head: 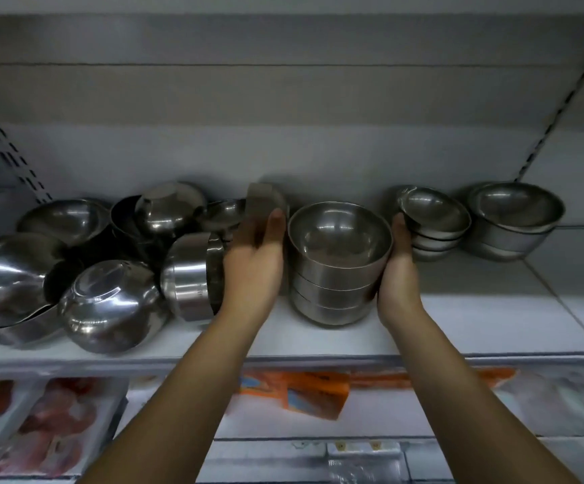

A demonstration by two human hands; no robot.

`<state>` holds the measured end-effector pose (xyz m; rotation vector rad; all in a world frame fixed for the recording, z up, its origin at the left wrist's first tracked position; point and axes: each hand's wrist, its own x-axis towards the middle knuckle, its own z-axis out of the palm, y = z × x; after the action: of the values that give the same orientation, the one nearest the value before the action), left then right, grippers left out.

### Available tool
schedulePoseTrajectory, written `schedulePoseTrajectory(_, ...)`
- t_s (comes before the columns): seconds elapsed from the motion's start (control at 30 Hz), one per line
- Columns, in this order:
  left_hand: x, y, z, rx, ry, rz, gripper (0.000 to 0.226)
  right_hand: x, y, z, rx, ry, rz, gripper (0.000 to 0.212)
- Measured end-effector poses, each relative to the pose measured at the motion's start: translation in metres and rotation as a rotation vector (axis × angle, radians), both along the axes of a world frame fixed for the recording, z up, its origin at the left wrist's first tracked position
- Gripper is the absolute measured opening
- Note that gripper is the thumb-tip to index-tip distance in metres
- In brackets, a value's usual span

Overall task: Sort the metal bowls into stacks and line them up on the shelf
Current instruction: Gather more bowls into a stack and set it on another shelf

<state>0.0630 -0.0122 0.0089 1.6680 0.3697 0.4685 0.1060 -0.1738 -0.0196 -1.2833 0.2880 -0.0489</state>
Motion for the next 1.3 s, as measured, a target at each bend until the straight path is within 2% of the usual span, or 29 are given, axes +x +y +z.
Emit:
schedulePoseTrajectory(0.1,0.026,0.022,0.019,0.136,-0.084,0.045,0.028,-0.005,0.0,0.003,0.008,-0.055,-0.042,0.051)
schedulePoseTrajectory(0.2,0.047,0.042,0.041,0.303,0.073,0.019,0.037,-0.009,0.002,0.012,-0.036,-0.064,-0.052,0.045)
schedulePoseTrajectory(0.27,0.055,0.051,0.047,0.405,0.21,-0.128,0.026,-0.009,0.003,0.016,-0.09,-0.048,-0.016,0.034)
schedulePoseTrajectory(0.3,0.056,0.054,0.047,0.474,0.253,-0.189,0.031,-0.008,0.003,0.017,-0.11,-0.028,0.007,0.034)
schedulePoseTrajectory(0.37,0.061,0.06,0.047,0.553,0.288,-0.241,0.027,-0.008,0.001,0.021,-0.138,0.021,0.037,0.049)
schedulePoseTrajectory(0.4,0.065,0.063,0.046,0.568,0.295,-0.233,0.032,-0.007,0.0,0.021,-0.142,0.035,0.046,0.054)
schedulePoseTrajectory(0.47,0.07,0.065,0.045,0.584,0.334,-0.219,0.049,-0.006,-0.002,0.02,-0.138,0.048,0.045,0.041)
schedulePoseTrajectory(0.53,0.077,0.067,0.042,0.602,0.396,-0.22,0.051,-0.008,-0.002,0.021,-0.129,0.074,0.035,0.026)
schedulePoseTrajectory(0.7,0.085,0.065,0.041,0.566,0.462,-0.21,0.053,-0.009,-0.001,0.021,-0.113,0.058,0.034,0.02)
schedulePoseTrajectory(0.77,0.087,0.064,0.041,0.49,0.401,-0.236,0.046,-0.01,-0.001,0.021,-0.109,0.065,0.036,0.023)
schedulePoseTrajectory(0.93,0.087,0.067,0.041,0.031,0.226,-0.224,0.021,-0.01,-0.002,0.022,-0.125,0.068,0.044,0.023)
schedulePoseTrajectory(1.07,0.075,0.063,0.054,-0.108,0.117,-0.253,0.024,-0.011,-0.002,0.023,-0.106,0.041,0.063,0.022)
schedulePoseTrajectory(1.13,0.067,0.06,0.058,-0.036,0.033,-0.295,0.024,-0.012,-0.002,0.023,-0.115,0.041,0.062,0.023)
schedulePoseTrajectory(1.3,0.041,0.046,0.064,0.403,-0.257,-0.308,0.015,-0.014,0.001,0.025,-0.137,0.06,0.049,0.04)
